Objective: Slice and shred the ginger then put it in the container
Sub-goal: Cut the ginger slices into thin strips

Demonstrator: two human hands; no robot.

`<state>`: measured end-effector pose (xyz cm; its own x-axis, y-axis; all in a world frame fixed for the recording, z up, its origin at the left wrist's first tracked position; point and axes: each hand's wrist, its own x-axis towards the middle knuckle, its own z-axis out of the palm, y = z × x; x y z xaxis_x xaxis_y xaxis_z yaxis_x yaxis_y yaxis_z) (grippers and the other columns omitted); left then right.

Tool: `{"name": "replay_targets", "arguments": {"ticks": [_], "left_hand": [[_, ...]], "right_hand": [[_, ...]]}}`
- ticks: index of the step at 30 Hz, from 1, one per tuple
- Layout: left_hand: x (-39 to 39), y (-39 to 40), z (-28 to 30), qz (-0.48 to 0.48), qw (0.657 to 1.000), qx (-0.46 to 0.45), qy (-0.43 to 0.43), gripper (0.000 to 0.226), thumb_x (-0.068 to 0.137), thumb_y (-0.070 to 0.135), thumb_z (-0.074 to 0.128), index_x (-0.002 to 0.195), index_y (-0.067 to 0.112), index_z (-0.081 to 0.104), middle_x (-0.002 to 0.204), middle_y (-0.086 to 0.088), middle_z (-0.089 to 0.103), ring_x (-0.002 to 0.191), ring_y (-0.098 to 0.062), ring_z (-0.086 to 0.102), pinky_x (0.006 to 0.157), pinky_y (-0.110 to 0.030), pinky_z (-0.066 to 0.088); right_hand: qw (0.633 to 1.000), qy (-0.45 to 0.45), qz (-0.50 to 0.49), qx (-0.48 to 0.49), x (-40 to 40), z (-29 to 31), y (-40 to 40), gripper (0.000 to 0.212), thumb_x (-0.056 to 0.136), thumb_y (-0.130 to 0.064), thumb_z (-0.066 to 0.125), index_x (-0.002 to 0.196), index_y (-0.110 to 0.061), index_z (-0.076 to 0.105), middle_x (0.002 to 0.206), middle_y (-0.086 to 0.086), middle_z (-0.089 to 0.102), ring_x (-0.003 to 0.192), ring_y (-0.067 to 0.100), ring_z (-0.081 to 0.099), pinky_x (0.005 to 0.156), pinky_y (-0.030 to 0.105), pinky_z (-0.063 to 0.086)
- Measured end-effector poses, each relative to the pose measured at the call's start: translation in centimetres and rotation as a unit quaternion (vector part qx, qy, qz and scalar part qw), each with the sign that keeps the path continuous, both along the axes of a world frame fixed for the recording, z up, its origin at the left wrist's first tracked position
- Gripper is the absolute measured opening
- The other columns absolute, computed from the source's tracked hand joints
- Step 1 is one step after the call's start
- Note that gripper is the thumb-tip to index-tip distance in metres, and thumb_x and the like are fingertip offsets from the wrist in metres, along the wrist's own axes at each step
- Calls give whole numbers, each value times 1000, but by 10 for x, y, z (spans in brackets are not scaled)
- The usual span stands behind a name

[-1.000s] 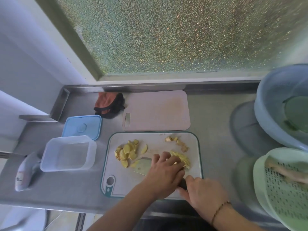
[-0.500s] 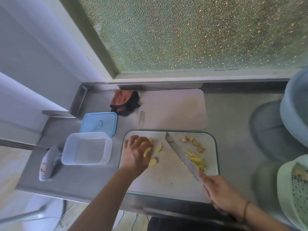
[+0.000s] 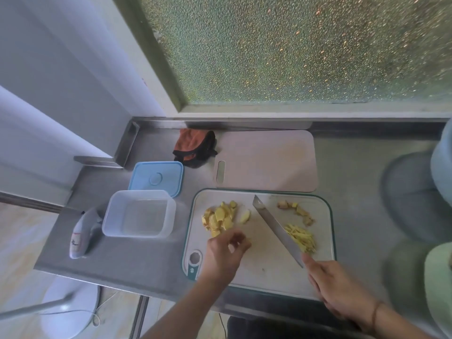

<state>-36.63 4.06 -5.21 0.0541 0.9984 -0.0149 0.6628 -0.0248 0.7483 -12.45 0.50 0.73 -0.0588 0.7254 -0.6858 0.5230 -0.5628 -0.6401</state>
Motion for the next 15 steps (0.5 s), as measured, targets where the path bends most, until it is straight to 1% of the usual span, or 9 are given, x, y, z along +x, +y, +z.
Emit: {"name": "replay_targets", "arguments": {"ticks": [1, 2, 4, 5, 7, 9, 11, 13, 15], "left_hand": [[7, -4, -1, 40, 998, -38, -36, 13, 83, 13, 83, 89, 21, 74, 80, 14, 69, 76, -1, 65, 70, -12, 50], [11, -7, -4, 44, 997, -48, -35, 13, 83, 14, 83, 92, 19, 75, 82, 14, 69, 77, 3, 64, 72, -9, 49], [13, -8, -10, -11, 1000, -3, 11, 13, 81, 13, 82, 92, 15, 76, 86, 10, 68, 74, 1, 60, 71, -15, 52], [13, -8, -14, -39, 998, 28, 40, 13, 79, 14, 82, 90, 14, 75, 87, 7, 68, 73, -2, 60, 68, -22, 55], [9, -4, -19, -49, 990, 90, 98, 15, 74, 16, 85, 85, 14, 74, 86, 1, 68, 72, -13, 63, 68, -28, 55], [-1, 4, -18, -12, 981, 140, 131, 14, 76, 14, 85, 86, 15, 75, 90, -1, 69, 78, -20, 65, 73, -34, 53], [-16, 21, -15, 63, 974, 160, 149, 10, 81, 19, 76, 90, 14, 76, 96, -4, 70, 83, -28, 63, 75, -37, 49], [-30, 41, -8, 122, 970, 107, 183, 25, 86, 30, 63, 99, 14, 77, 105, -6, 69, 94, -33, 58, 80, -40, 44], [-37, 55, -2, 102, 968, 3, 229, 31, 92, 37, 59, 110, 18, 76, 118, -2, 65, 111, -31, 49, 90, -43, 39]], "right_hand": [[1000, 0, -2, 1, 0, 0, 0, 62, 83, -67, 31, 49, -16, 40, 38, -2, 41, 32, 9, 39, 44, 23, 33], [1000, 2, -6, 2, -1, 0, 0, 62, 83, -66, 32, 48, -16, 39, 38, -2, 42, 32, 9, 39, 44, 23, 33], [1000, 5, -9, -2, -1, -1, 1, 63, 82, -67, 32, 46, -16, 38, 40, -1, 42, 34, 12, 39, 42, 22, 32], [1000, 5, -7, -3, 0, -1, 1, 64, 80, -69, 32, 46, -16, 38, 40, 0, 42, 35, 14, 40, 43, 23, 32], [1000, 4, -2, -4, 2, -2, 1, 66, 77, -73, 30, 45, -16, 39, 41, 1, 42, 36, 15, 41, 45, 25, 33], [1000, 3, -2, -3, 3, -1, 1, 65, 76, -73, 30, 47, -16, 40, 40, 0, 42, 37, 15, 41, 46, 26, 34], [1000, -4, 3, 4, 4, 2, 1, 63, 77, -71, 31, 48, -16, 41, 40, 0, 43, 35, 13, 41, 45, 25, 34], [1000, -13, 9, 9, 3, 5, 0, 61, 80, -68, 31, 49, -17, 42, 39, 0, 44, 33, 11, 41, 43, 23, 33], [1000, -19, 14, 13, 3, 6, -1, 61, 83, -66, 31, 51, -16, 41, 39, 0, 42, 31, 8, 39, 42, 21, 31]]}}
